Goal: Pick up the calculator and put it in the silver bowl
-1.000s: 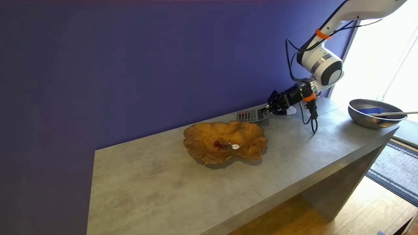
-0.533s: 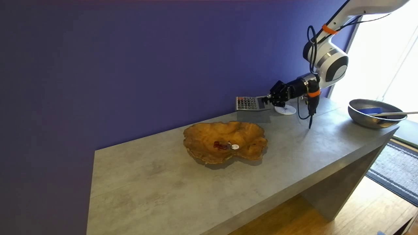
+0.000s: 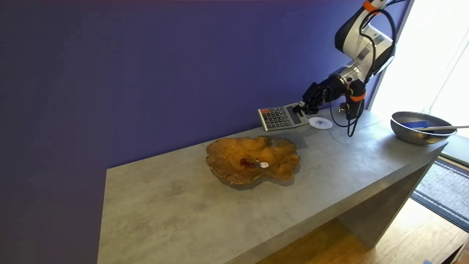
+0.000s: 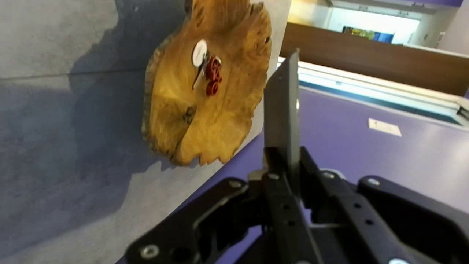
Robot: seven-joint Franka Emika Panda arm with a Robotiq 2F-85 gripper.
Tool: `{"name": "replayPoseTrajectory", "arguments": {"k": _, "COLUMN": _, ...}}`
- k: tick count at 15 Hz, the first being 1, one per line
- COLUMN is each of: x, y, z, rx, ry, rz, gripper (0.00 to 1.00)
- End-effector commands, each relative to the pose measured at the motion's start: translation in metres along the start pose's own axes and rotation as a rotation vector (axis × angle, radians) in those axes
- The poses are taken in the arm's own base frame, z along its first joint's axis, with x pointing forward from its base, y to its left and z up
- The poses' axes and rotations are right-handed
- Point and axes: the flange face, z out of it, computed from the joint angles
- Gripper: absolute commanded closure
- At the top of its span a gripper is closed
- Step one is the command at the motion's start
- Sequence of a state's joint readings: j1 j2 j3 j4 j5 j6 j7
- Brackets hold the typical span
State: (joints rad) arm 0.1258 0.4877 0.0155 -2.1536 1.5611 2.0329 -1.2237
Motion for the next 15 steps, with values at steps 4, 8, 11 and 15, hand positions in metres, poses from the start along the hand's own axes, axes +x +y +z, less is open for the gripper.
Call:
{"name": "replayPoseTrajectory", "arguments": {"k": 4, "x": -0.112, "y": -0.012, "z": -0.075, "rx": -0.054, "ry": -0.021, "rz": 0.024, "gripper": 0.96}}
{"name": "replayPoseTrajectory", "arguments": {"k": 8, "x": -0.124, "y": 0.008, "z": -0.083, "rx": -0.056, "ry": 0.004, "rz": 0.056, "gripper": 0.85}}
{"name": "replayPoseTrajectory", "arguments": {"k": 11, "x": -0.118, "y": 0.007, "z": -0.082, "rx": -0.055, "ry": 0.002, "rz": 0.049, "gripper": 0.96}}
{"name": "replayPoseTrajectory", "arguments": {"k": 15, "x": -0.159, "y": 0.016, "z": -0.133, "rx": -0.056, "ry": 0.124, "rz": 0.193, "gripper": 0.96}}
